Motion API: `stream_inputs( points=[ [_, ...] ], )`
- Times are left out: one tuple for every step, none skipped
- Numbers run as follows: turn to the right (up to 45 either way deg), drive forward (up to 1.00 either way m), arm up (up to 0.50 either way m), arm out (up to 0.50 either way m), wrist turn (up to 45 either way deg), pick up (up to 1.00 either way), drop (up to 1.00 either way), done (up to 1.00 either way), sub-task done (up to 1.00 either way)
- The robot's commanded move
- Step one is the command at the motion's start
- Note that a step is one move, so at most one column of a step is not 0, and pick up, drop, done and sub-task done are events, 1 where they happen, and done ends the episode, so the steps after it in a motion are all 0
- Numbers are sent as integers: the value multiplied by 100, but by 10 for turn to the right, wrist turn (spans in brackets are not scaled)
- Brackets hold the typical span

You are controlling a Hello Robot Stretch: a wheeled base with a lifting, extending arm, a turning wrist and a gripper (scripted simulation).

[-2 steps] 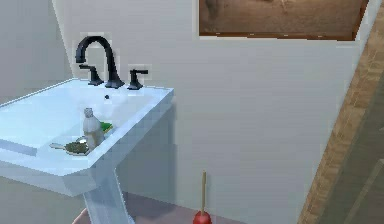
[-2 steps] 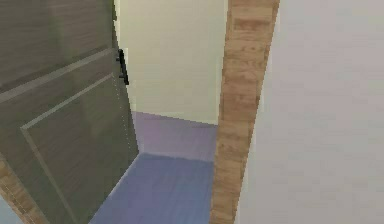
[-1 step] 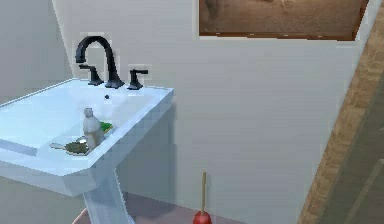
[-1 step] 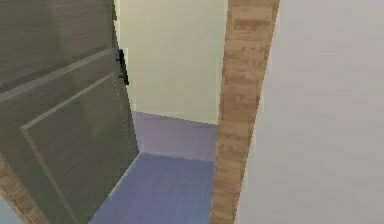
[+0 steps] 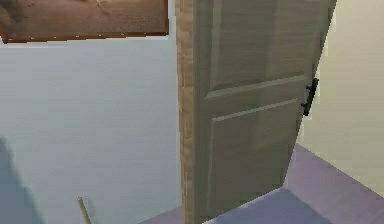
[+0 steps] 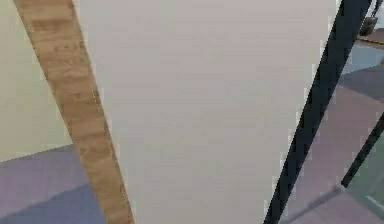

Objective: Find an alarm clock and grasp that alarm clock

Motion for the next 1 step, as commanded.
stream_inputs(
  points=[
    [0,30,0,0,0,0,0,0,0]
  ],
)
